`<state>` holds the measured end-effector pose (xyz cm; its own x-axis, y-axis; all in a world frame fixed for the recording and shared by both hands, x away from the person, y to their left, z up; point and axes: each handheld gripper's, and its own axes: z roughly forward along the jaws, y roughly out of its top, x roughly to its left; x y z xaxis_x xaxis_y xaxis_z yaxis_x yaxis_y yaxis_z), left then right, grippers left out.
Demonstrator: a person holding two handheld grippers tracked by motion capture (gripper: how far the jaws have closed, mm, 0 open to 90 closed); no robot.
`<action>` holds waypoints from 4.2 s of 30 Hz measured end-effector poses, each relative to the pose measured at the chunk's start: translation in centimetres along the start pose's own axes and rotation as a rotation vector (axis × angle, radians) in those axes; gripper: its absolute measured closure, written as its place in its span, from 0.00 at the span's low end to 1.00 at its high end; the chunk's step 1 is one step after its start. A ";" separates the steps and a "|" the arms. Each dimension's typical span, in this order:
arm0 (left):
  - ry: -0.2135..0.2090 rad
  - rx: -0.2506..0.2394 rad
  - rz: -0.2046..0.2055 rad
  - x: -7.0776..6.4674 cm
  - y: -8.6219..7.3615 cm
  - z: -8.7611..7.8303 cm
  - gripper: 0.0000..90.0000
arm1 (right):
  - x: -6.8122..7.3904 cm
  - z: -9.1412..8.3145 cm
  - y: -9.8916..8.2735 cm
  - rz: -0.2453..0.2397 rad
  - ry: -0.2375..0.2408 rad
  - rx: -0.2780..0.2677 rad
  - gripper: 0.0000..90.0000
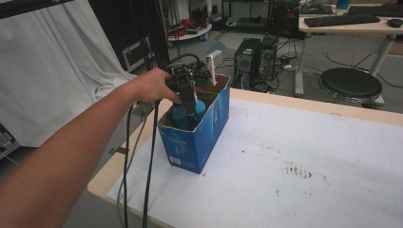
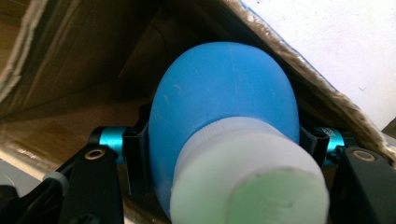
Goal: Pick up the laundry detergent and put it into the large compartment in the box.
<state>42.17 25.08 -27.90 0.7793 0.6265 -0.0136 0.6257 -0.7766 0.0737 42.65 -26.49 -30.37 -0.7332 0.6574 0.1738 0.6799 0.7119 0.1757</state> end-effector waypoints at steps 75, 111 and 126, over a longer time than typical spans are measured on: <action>0.020 -0.174 -0.059 -11.1 4.9 -10.2 0.17 | 1.2 -1.4 -2.1 -0.026 0.021 -0.085 0.03; -0.017 -0.147 0.098 -17.3 14.3 -3.6 0.02 | 1.6 -1.5 -2.4 -0.032 0.022 -0.102 0.03; -0.060 -0.125 0.137 -18.9 16.5 -0.2 0.02 | 1.3 -0.9 -1.8 -0.053 0.028 -0.090 0.03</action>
<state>37.80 0.47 -26.18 0.8597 0.5079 -0.0536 0.5075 -0.8376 0.2023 40.50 -27.14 -29.56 -0.7685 0.6115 0.1883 0.6391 0.7196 0.2716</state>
